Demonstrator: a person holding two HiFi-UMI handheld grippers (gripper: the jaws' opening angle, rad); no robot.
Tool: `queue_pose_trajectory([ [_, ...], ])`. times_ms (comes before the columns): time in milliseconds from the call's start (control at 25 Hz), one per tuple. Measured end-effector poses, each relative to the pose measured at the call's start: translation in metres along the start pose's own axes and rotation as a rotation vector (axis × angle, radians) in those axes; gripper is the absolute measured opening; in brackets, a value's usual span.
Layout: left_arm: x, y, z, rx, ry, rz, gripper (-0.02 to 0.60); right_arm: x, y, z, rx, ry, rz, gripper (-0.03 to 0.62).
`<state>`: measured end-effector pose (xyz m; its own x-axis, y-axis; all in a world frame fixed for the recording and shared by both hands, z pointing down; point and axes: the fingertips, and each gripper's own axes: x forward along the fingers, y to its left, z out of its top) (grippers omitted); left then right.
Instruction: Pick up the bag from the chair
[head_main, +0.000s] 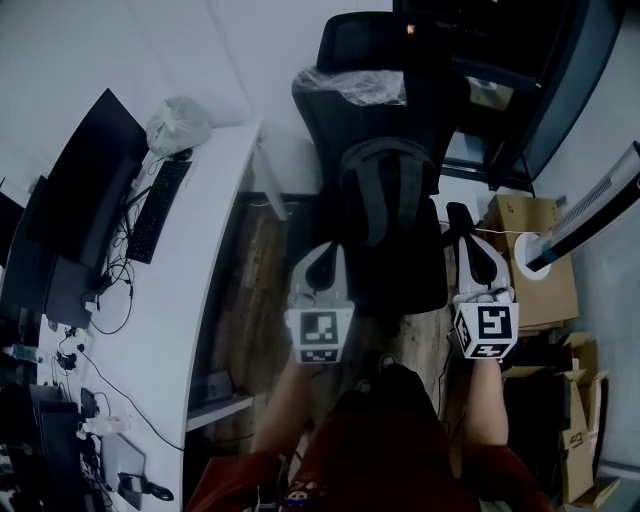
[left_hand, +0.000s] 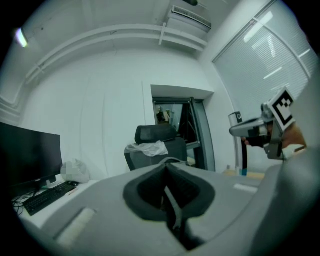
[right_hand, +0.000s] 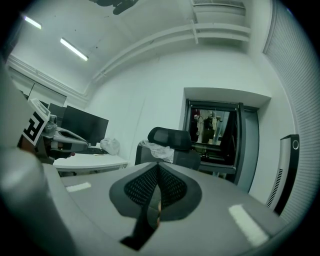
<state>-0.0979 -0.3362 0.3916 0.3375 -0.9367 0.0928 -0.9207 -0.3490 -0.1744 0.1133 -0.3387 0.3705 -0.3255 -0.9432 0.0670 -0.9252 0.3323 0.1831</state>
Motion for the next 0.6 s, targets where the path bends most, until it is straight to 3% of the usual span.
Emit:
queue_pose_trajectory([
  [280, 0.043, 0.012, 0.002, 0.019, -0.01, 0.016, -0.001, 0.048, -0.022, -0.004, 0.003, -0.016, 0.007, 0.0],
  [600, 0.129, 0.042, 0.014, 0.036, -0.025, 0.032, 0.0, 0.143, -0.067, 0.001, 0.017, -0.041, -0.003, 0.0],
])
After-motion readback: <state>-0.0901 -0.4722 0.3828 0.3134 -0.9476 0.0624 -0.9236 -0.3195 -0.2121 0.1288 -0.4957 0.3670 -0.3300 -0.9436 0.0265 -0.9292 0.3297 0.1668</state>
